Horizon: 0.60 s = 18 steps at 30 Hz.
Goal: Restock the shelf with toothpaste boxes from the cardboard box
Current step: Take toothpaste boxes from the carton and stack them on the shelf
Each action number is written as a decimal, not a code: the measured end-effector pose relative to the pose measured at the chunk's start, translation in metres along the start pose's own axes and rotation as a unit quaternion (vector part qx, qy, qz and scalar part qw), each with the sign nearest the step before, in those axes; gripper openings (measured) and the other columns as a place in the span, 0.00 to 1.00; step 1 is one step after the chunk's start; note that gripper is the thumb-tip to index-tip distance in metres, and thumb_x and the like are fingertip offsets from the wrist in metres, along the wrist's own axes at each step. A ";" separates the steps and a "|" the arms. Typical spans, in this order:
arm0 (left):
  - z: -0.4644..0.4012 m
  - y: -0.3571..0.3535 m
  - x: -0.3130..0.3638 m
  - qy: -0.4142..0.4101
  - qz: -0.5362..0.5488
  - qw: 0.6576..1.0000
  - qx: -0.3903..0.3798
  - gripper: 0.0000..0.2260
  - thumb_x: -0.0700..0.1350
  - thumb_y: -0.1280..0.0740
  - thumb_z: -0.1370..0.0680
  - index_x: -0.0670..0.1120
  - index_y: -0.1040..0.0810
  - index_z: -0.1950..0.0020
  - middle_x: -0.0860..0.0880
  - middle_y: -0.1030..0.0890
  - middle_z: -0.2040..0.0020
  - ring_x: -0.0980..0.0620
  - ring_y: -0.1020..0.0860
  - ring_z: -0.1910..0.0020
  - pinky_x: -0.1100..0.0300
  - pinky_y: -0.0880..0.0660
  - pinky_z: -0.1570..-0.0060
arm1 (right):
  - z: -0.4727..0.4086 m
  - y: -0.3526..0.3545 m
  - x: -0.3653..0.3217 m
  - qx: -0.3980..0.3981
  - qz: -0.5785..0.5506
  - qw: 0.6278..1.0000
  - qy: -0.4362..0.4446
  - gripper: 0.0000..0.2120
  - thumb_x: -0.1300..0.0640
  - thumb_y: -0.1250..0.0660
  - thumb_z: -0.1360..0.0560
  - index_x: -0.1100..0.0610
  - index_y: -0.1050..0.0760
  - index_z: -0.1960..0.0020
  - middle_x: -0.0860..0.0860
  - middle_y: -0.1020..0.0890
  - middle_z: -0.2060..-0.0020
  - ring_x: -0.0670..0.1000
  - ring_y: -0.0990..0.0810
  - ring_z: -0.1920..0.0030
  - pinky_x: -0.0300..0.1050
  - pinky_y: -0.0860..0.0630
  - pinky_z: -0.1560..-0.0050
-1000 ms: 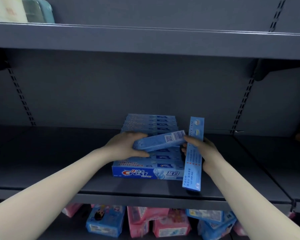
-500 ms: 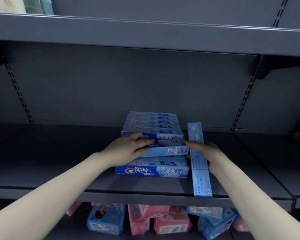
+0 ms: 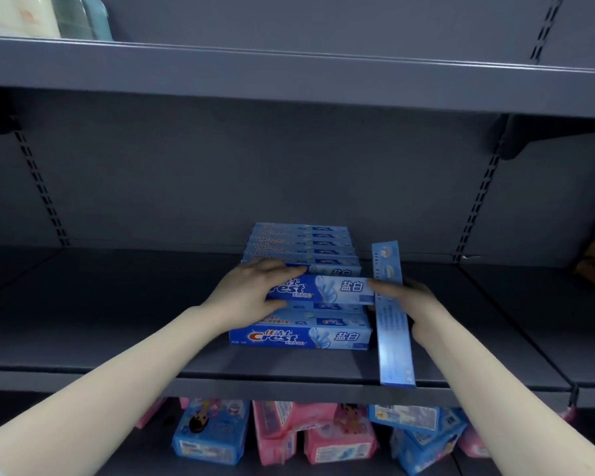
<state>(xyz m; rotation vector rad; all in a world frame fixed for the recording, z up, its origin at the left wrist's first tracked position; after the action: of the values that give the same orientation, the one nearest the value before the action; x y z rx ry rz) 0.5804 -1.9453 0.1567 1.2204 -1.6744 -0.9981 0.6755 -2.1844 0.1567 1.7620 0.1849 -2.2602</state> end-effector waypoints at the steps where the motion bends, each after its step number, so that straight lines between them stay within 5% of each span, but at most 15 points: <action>1: 0.000 0.000 0.001 0.001 -0.011 1.000 0.003 0.27 0.49 0.32 0.25 0.56 0.36 0.28 0.53 0.28 0.34 0.52 0.32 0.34 0.59 0.36 0.37 | 0.001 0.000 -0.001 -0.001 -0.003 1.000 0.003 0.17 0.56 0.25 0.32 0.57 0.24 0.46 0.55 0.17 0.53 0.55 0.19 0.54 0.47 0.23 0.57; 6: 0.007 0.001 0.002 -0.043 0.026 0.997 0.057 0.20 0.59 0.39 0.27 0.51 0.22 0.39 0.51 0.22 0.46 0.50 0.25 0.46 0.53 0.26 0.48 | 0.006 0.002 -0.002 -0.019 -0.016 0.999 0.023 0.11 0.61 0.26 0.32 0.54 0.24 0.52 0.54 0.17 0.54 0.54 0.19 0.55 0.45 0.24 0.60; 18: 0.003 -0.002 0.004 -0.037 0.036 0.996 0.070 0.12 0.44 0.31 0.25 0.48 0.22 0.42 0.51 0.22 0.44 0.50 0.23 0.47 0.51 0.23 0.52 | 0.010 0.000 -0.003 -0.039 -0.028 0.998 0.036 0.15 0.62 0.27 0.31 0.56 0.24 0.46 0.55 0.17 0.52 0.54 0.19 0.54 0.46 0.24 0.61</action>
<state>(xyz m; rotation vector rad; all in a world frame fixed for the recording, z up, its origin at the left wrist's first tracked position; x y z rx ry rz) 0.5772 -1.9496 0.1546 1.2171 -1.8594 -0.9042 0.6671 -2.1864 0.1626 1.8190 0.3364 -2.1969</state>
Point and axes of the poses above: each hand's wrist, its own z-axis away from the middle knuckle, its own y-axis out of the back of the hand, x = y × z, the point moved 2 cm from there along -z, towards the middle knuckle
